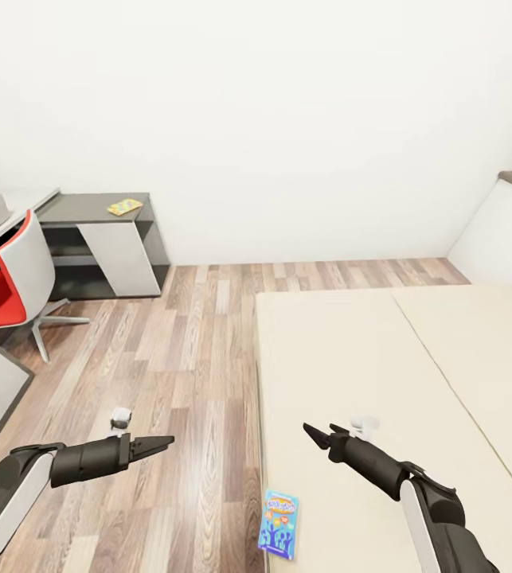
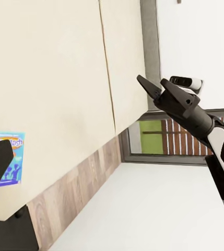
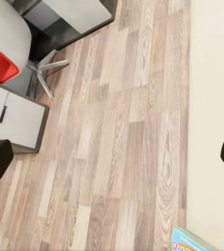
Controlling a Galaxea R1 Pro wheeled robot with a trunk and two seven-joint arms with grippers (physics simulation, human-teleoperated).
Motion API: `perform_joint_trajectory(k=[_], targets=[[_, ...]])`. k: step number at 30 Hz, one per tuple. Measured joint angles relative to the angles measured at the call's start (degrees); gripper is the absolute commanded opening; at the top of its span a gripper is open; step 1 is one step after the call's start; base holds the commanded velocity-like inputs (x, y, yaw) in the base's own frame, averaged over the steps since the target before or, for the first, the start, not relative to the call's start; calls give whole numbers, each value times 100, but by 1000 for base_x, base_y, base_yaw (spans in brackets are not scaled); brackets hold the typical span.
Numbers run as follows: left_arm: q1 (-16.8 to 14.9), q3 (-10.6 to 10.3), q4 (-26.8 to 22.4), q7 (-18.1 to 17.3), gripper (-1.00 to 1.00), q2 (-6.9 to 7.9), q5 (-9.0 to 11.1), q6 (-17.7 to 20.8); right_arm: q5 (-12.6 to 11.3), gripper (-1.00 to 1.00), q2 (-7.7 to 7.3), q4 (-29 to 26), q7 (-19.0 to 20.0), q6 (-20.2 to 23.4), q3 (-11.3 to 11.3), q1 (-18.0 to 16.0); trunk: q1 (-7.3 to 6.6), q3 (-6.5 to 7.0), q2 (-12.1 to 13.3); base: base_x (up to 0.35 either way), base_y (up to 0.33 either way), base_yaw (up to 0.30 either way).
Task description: Put all the toys in the child's room - the three board games (two on the bed and one on the table), the two jigsaw puzzles on the table, and the tennis ball on the table - inside the toy box on the table in the child's room.
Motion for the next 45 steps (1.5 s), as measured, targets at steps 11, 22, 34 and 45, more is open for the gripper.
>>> perform_joint_trajectory(k=[11,22,34,45], targets=[[0,-2,0,-2,100,6,0,0,1,100,0,2,-1,0,1,0,0,105,0,0,0,0],[0,2,0,0,100,6,0,0,0,100,0,2,-1,-5,1,0,0,209,0,0,0,0],[0,3,0,0,100,14,-1,0,0,100,0,2,-12,-9,5,0,0,323,0,0,0,0],[0,3,0,-2,100,14,-1,0,5,100,0,19,-2,-9,0,0,0,428,1,0,0,0]])
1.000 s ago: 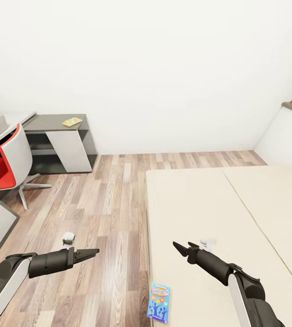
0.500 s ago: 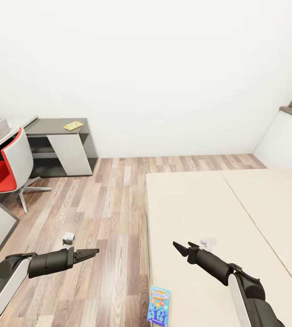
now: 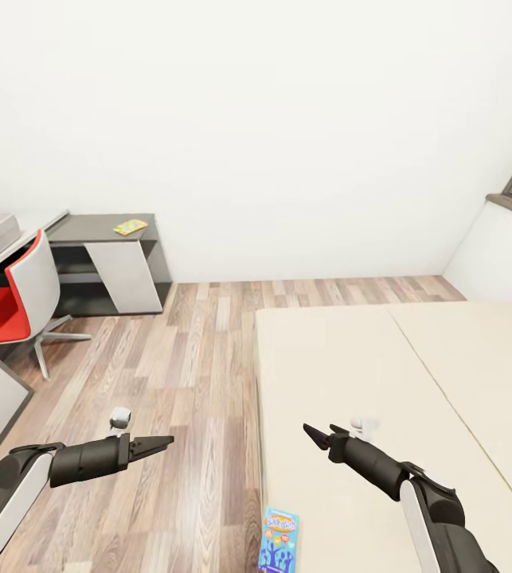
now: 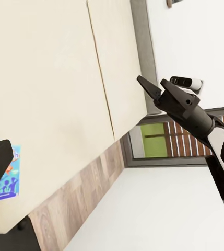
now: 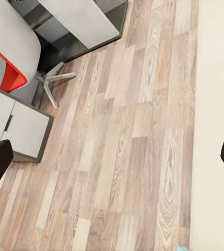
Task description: Put all the toys in the child's room - the three board games (two on the bed and one on the table), the two jigsaw puzzles on the table, and the tennis ball on the table - inside the toy box on the table in the child's room.
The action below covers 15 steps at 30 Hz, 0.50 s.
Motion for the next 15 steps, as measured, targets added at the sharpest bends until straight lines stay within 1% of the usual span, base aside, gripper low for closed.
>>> perform_joint_trajectory(k=[2,11,15], targets=[[0,5,0,-2,100,0,0,0,1,100,0,0,0,0,0,0,0,19,0,0,0,0],[7,186,1,4,100,4,8,-3,5,100,0,1,-9,0,0,0,0,105,0,0,0,0],[9,206,1,4,100,2,8,-3,5,100,0,1,-10,0,0,0,0,143,0,0,0,0]])
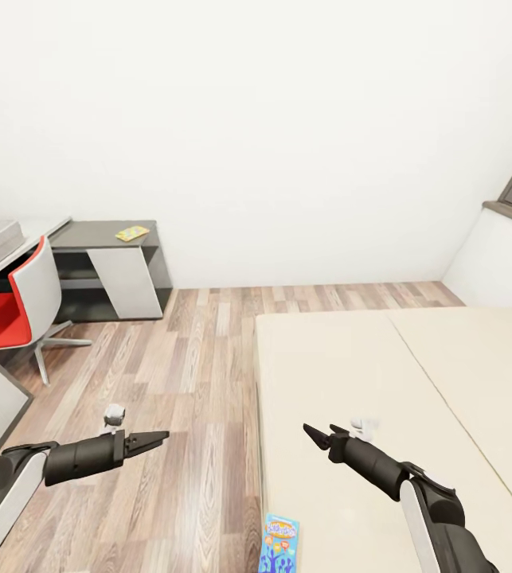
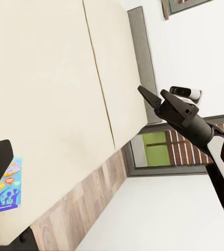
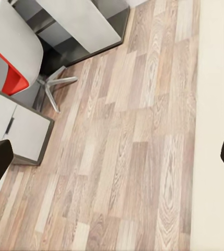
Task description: Put all the toys in the child's room - the three board games (two on the bed and one on the table), the two jigsaw puzzles on the table, and the tennis ball on the table - inside the toy box on the table in the child's room.
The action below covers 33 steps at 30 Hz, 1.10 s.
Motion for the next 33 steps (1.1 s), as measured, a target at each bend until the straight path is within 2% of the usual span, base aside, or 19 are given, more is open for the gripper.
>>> perform_joint_trajectory(k=[33], targets=[[8,20,0,1,100,-4,0,0,0,100,0,0,-7,0,0,0,0,314,1,0,0,0]])
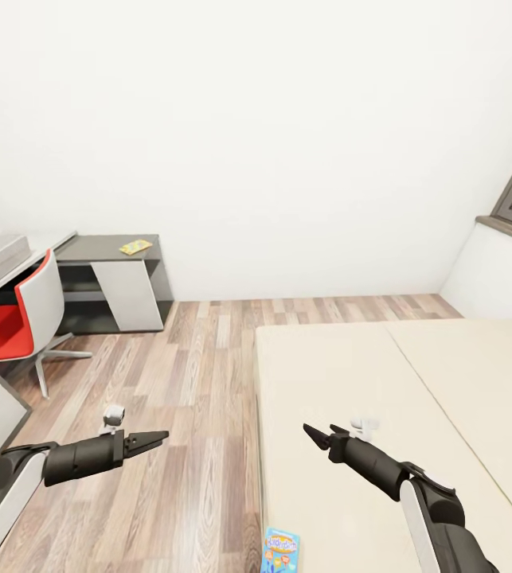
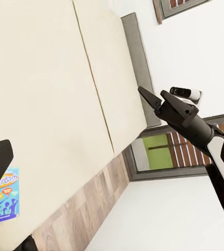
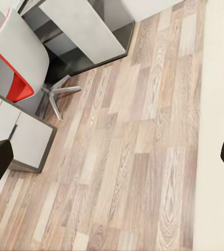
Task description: Put all the toys in the child's room - the three board games (two on the bed and one on the table), the two jigsaw puzzles on the table, and the tennis ball on the table - inside the toy box on the table in the child's room.
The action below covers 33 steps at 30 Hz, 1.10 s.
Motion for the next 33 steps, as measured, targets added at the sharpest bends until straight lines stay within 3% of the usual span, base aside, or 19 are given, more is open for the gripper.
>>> perform_joint_trajectory(k=[21,33], targets=[[0,1,0,-1,100,3,-1,0,-9,100,0,0,0,9,-6,0,0,90,1,0,2,0],[0,2,-2,0,100,6,-3,0,-11,100,-1,1,-1,8,-8,0,0,91,1,0,155,0]])
